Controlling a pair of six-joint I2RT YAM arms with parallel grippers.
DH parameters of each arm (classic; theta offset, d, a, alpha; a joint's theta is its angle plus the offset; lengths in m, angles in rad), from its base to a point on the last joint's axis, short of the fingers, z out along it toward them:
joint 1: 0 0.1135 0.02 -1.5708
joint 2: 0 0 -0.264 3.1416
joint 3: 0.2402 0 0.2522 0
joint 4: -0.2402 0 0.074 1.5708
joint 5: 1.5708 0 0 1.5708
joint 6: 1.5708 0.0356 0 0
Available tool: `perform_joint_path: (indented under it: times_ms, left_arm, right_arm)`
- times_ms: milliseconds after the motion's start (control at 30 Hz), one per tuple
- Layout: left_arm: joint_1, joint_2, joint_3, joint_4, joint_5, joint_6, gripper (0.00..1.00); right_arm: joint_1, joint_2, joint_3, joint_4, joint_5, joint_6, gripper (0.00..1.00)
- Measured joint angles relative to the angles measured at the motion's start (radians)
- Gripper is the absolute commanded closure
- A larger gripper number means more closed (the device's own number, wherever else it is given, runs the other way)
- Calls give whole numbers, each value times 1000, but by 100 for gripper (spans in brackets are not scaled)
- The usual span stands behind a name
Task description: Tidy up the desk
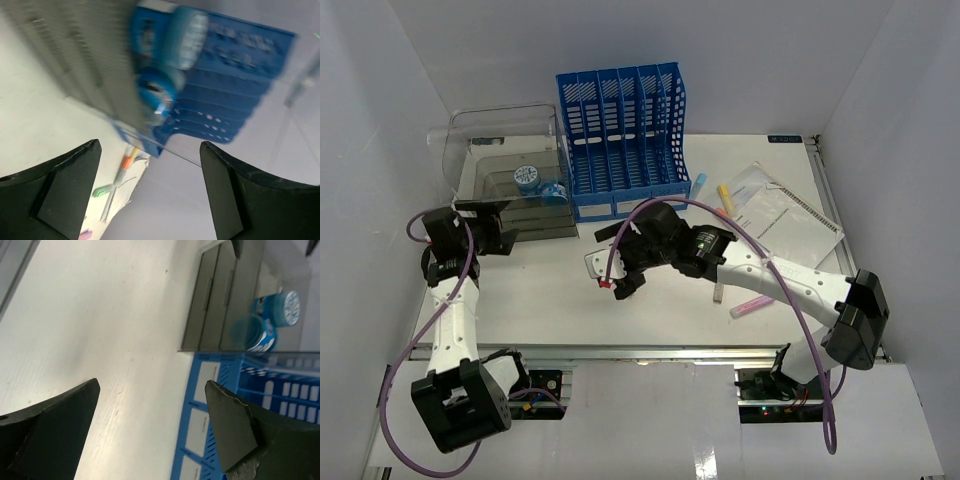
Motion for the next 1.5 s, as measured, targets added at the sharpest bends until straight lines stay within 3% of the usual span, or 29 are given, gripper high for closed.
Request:
perform_joint_path:
  times_ms: [167,367,533,833,1100,1233,1367,1500]
  left_arm:
    - [0,6,-51,-168,-33,7,11]
    - [0,44,-108,-191,-34,69,13]
    - [0,149,-127,-81,30,183,14]
    - [1,151,-214,319,107,306,18]
    - [1,295,-213,511,108,299,35]
    - [1,361,-199,548,109,291,38]
    - [3,400,-174,573,108,297,54]
    - [8,438,-156,614,132,290,62]
  right_arm:
    - [-64,-53,-61,-24,-24,55,9]
    - [-200,-58,-59,-92,-139,94,3]
    - [-309,-41,-57,-136,-258,120,1]
    - [-395,-40,-79,-145,-372,139,1]
    - [-453,-41,-132,-121,-403,155,0]
    - [-457,-41,-133,-105,-409,166,0]
    - [-462,-41,-133,-90,-412,173,0]
    - [-463,-41,-134,-75,-411,184,0]
